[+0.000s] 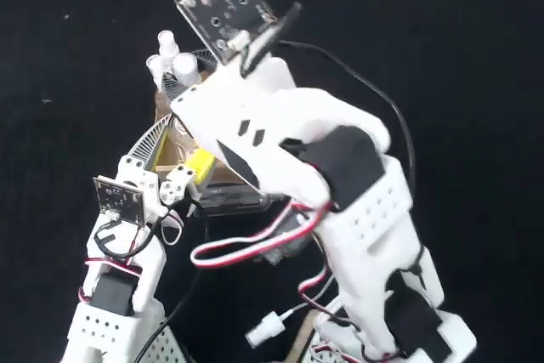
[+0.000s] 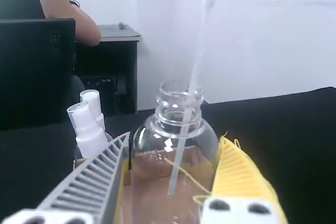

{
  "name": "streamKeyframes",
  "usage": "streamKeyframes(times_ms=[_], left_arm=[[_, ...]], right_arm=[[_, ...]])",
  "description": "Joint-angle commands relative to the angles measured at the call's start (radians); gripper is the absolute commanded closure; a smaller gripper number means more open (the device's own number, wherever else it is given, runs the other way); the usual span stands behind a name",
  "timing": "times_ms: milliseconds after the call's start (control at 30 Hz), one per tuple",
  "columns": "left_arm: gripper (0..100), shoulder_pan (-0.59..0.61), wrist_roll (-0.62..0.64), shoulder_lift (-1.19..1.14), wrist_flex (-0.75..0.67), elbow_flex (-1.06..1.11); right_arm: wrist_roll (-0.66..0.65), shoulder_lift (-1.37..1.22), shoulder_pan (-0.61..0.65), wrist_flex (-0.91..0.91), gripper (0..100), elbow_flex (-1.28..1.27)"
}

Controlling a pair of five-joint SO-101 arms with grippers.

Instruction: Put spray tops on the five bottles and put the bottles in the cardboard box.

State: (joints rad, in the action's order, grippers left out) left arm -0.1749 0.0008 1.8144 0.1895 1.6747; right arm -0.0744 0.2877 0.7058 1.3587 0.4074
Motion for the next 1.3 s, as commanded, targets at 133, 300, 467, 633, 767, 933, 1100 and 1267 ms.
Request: streamKeyframes(times_ms=[133,300,467,633,767,933,1100,1267], left_arm=[[97,-0.001,-0.002,0.008,-0.017,0.024],[97,-0.001,-0.002,0.008,-0.017,0.024],[97,-0.001,-0.002,0.008,-0.017,0.024],[97,-0.001,-0.002,0.008,-0.017,0.024],[97,-0.002,-0.002,0.008,-0.017,0.024],[97,-0.002,-0.002,0.002,-0.015,0.024],[97,-0.002,-0.002,0.002,-0.015,0.024],[97,-0.008,-0.002,0.003,-0.015,0.024]], right_arm=[[-0.002,0.027,0.035,0.026,80.0,0.054],[0.000,0.077,0.029,0.026,81.9,0.054],[-0.002,0.108,0.029,0.026,84.9,0.047],[-0.008,0.097,0.003,0.021,98.4,0.050],[-0.008,0.137,-0.066,0.055,97.0,0.079],[-0.037,0.229,-0.282,0.167,96.7,0.094],[-0.091,0.291,-0.554,0.215,96.9,-0.044],[-0.092,0.311,-0.724,0.135,96.7,-0.312]])
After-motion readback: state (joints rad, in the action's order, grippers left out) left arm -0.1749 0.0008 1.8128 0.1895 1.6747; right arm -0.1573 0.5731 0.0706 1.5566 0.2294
